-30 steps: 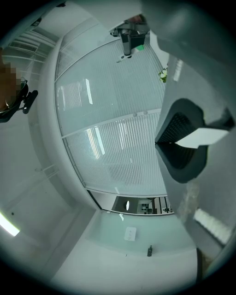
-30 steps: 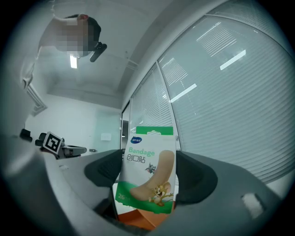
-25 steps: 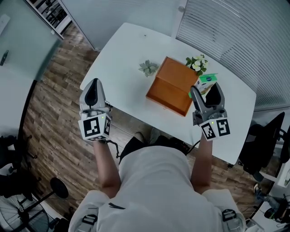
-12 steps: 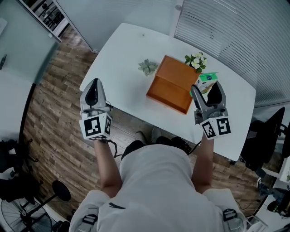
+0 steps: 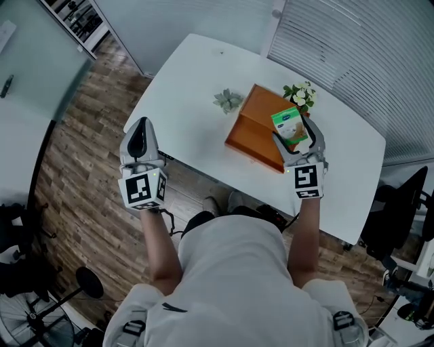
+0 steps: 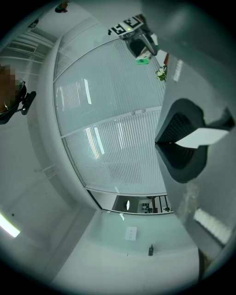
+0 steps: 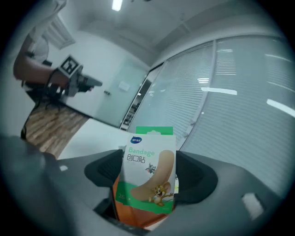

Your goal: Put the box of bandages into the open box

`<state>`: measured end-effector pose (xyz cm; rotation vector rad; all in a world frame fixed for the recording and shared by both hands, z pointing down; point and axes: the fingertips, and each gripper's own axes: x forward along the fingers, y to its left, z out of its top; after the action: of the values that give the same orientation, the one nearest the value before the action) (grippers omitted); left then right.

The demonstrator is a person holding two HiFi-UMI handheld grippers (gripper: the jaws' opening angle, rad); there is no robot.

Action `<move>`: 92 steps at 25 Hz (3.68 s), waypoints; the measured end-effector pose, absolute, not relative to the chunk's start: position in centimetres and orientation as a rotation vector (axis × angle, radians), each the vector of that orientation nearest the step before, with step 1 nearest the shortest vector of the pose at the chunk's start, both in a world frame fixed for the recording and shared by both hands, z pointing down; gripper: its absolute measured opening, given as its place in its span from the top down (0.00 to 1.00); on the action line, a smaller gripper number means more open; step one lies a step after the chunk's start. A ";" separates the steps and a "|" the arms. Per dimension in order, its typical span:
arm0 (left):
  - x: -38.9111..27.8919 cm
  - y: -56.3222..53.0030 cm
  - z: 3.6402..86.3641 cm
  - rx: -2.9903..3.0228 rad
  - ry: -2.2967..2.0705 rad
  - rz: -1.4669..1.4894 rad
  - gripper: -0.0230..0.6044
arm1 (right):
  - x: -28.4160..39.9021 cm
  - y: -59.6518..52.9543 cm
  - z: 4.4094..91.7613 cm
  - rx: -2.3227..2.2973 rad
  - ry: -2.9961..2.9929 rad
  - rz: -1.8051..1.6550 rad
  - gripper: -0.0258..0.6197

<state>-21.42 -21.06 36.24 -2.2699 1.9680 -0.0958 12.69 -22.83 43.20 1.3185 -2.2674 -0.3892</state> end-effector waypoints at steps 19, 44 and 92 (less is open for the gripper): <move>-23.2 -20.9 36.7 -2.244 2.009 -0.087 0.95 | 9.4 -23.2 54.8 0.797 -1.899 -0.367 0.40; -24.0 -20.0 37.3 -2.257 2.013 -0.099 0.95 | 8.6 -22.3 62.0 0.746 -1.907 -0.116 0.35; -22.6 -22.2 38.1 -2.310 1.946 -0.109 0.95 | 13.7 -20.0 38.9 1.687 -2.485 -0.214 0.96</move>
<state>-22.65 -22.22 38.08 -2.3100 1.9459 -0.1089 13.68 -20.01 38.92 1.6871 -2.4853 -0.2139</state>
